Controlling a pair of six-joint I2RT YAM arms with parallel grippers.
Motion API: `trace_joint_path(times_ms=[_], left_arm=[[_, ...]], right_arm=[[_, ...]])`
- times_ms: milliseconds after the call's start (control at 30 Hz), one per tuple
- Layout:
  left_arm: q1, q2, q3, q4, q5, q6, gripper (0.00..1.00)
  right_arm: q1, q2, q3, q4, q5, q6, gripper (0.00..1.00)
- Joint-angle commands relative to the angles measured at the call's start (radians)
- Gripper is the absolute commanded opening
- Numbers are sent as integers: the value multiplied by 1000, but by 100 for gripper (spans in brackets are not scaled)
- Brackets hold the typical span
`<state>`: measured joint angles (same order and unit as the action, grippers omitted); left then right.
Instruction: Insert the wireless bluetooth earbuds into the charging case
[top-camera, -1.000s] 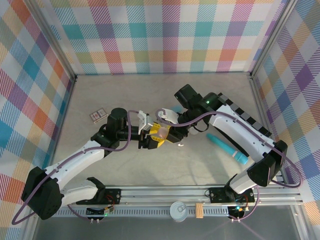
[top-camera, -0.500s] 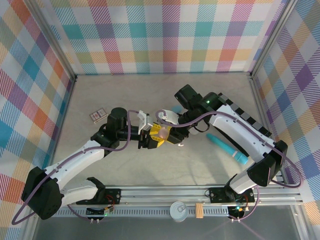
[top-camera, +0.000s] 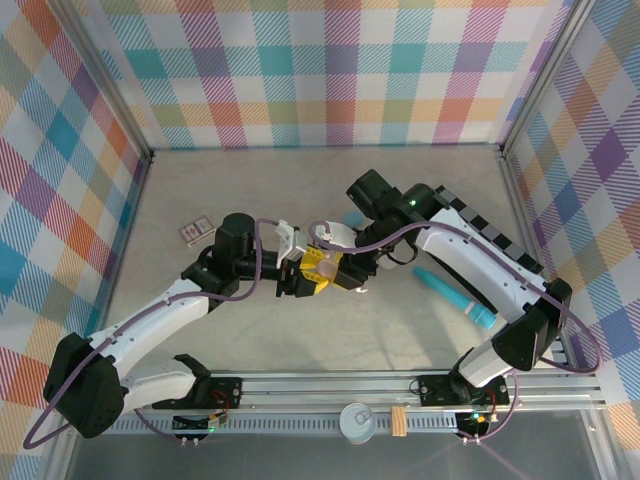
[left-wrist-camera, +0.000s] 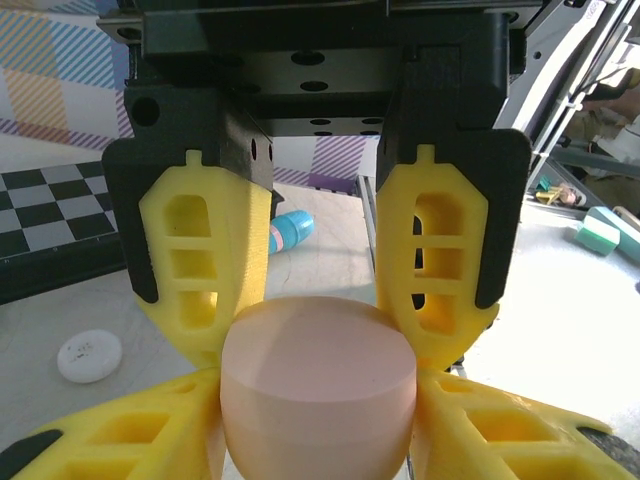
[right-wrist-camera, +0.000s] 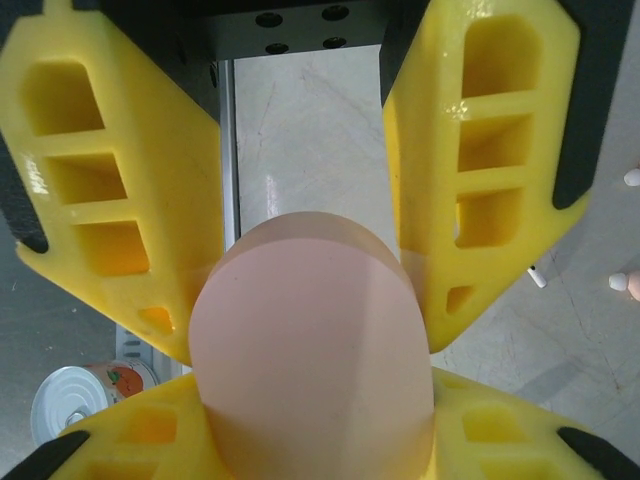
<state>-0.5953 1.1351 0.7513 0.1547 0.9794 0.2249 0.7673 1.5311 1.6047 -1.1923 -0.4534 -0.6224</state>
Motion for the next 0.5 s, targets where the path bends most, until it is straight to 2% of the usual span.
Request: trace_joint_path(times_ms=[0,267,467], left_arm=[[-14,2,32,-24,34,36,49],[-15,5,34,-30,30,42,53],[-16,6,36,-35,37,43,46]], right_arm=[[6,-6,22,6,-34,-19,30],[6,-34,11,24,-48,-18,30],[6,-26,6,22,-47,-15,30]])
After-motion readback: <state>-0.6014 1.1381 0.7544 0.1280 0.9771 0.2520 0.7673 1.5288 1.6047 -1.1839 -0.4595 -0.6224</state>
